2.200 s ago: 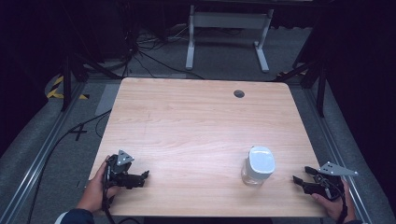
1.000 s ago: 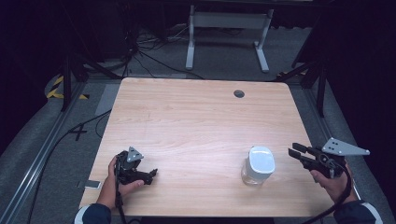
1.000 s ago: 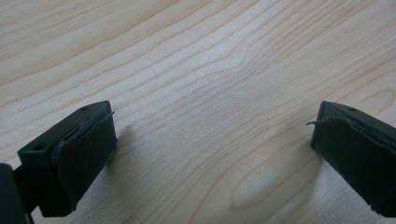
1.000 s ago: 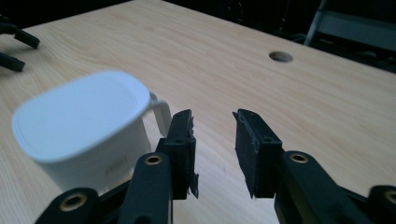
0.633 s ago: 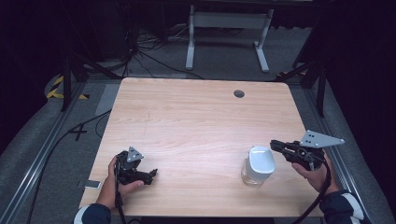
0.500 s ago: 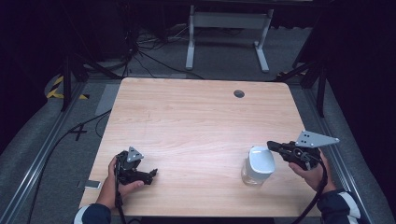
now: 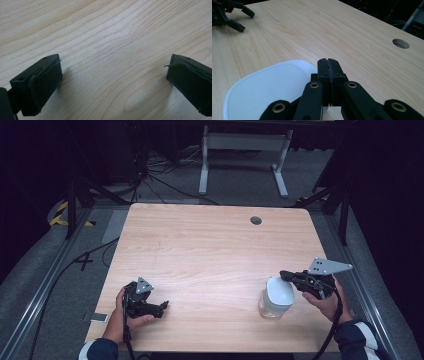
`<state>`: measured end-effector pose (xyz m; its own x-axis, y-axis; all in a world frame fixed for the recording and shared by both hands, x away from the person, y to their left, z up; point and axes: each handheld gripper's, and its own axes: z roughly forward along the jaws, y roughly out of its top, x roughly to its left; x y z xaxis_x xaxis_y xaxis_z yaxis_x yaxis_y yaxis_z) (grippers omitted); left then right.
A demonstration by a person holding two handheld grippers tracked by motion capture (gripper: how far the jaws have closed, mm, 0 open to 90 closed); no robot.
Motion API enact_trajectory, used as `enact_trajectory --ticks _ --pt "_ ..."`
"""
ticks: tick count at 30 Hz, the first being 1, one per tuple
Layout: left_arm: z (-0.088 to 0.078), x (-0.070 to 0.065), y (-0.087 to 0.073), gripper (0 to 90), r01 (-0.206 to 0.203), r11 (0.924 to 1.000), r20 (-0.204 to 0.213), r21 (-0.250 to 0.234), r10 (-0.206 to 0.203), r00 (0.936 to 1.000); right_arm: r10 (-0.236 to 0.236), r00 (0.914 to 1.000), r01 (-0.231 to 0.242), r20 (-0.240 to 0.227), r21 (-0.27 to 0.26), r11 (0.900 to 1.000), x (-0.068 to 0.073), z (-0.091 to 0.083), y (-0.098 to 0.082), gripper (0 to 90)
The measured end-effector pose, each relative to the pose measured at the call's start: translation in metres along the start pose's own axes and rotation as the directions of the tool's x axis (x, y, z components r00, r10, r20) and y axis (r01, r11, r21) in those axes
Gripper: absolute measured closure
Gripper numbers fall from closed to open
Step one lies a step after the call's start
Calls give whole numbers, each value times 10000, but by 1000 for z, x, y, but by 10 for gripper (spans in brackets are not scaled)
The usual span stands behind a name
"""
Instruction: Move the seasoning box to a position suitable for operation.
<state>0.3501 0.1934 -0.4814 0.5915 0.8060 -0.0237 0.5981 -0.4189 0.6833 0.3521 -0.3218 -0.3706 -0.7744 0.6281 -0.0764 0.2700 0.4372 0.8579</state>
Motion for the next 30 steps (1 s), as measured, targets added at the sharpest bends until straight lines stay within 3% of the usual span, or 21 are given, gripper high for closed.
enact_trajectory --ticks 6,10,15,16,20,22,24,26,29,30 --pt "0 1 0 6 -132 9999 26 -82 132 9999 31 10000 -31 -40 29 10000 -1 0 0 896" --pt "-1 -2 1 58 -242 9995 168 -206 246 9996 54 10000 -54 -39 92 9999 -2 2 1 897" --pt "-1 -10 10 330 -716 9962 811 -495 754 9938 93 9999 -92 -110 93 9999 -4 5 1 898" --pt "-1 -15 14 355 -930 9938 828 -614 979 9917 91 9999 -90 -108 90 9999 -4 5 1 897" --pt "-3 -24 25 466 -1141 9876 1283 -1079 1276 9835 109 9998 -107 -141 90 9999 -5 5 1 898" --pt "-3 -35 36 564 -1273 9817 1749 -1419 1514 9729 96 9998 -94 -188 69 9999 -5 6 1 898" --pt "-3 -44 45 656 -1563 9758 1910 -1527 1843 9641 124 9997 -123 -203 44 9999 -5 6 1 898" --pt "-2 -59 55 735 -1765 9678 2432 -1793 2174 9453 134 9997 -133 -214 33 9999 -6 6 0 898" --pt "-1 -82 68 793 -2320 9512 2788 -2035 2834 9176 150 9996 -150 -228 6 9999 -6 6 0 898" --pt "-1 -82 68 811 -2320 9512 2788 -2035 2834 9176 150 9996 -150 -228 6 9999 -6 6 0 898"
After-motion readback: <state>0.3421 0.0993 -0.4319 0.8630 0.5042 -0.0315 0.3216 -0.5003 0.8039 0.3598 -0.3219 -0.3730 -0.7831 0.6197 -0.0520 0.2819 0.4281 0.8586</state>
